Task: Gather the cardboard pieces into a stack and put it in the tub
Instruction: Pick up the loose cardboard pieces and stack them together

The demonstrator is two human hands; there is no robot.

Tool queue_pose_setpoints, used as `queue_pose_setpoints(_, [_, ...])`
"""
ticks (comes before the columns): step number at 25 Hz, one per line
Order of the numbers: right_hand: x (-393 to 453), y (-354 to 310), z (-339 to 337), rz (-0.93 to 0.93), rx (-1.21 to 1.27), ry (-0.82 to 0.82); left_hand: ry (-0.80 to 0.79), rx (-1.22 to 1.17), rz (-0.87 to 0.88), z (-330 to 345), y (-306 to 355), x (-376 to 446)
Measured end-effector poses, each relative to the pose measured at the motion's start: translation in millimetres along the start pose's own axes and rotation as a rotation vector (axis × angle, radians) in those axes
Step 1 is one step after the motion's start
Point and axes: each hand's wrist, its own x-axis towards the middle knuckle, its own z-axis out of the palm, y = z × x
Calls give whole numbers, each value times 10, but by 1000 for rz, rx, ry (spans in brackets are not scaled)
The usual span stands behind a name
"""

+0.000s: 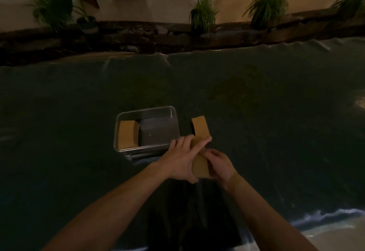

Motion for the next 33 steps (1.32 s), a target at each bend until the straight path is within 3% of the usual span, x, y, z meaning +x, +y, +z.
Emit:
queue_pose_setpoints(8, [270, -546, -820, -60, -191, -153, -8, 55, -77, -198, 358, 800])
queue_pose_setpoints(14, [506, -682, -1006, -108, -232, -165, 36, 34, -106, -239, 412, 1030])
queue_pose_setpoints(17, [660, -686, -996, -102, -206, -104, 127, -225, -229, -163, 336, 1008])
queue_pose_setpoints(20, [796, -674, -950, -89, -175, -94, 393, -783, -496, 46, 223, 1013])
queue_pose_setpoints(23, [930, -656, -848, -60, -171, -108, 404, -1173, -697, 101, 191, 1019])
queue_pose_setpoints(27, [1139, -597, -725, -15, -156, -103, 379, -1377, -733, 95, 60, 1035])
queue_pose_setpoints(33, [1391, -597, -631, 18, -193, -83, 351, -1408, -765, 131, -116, 1177])
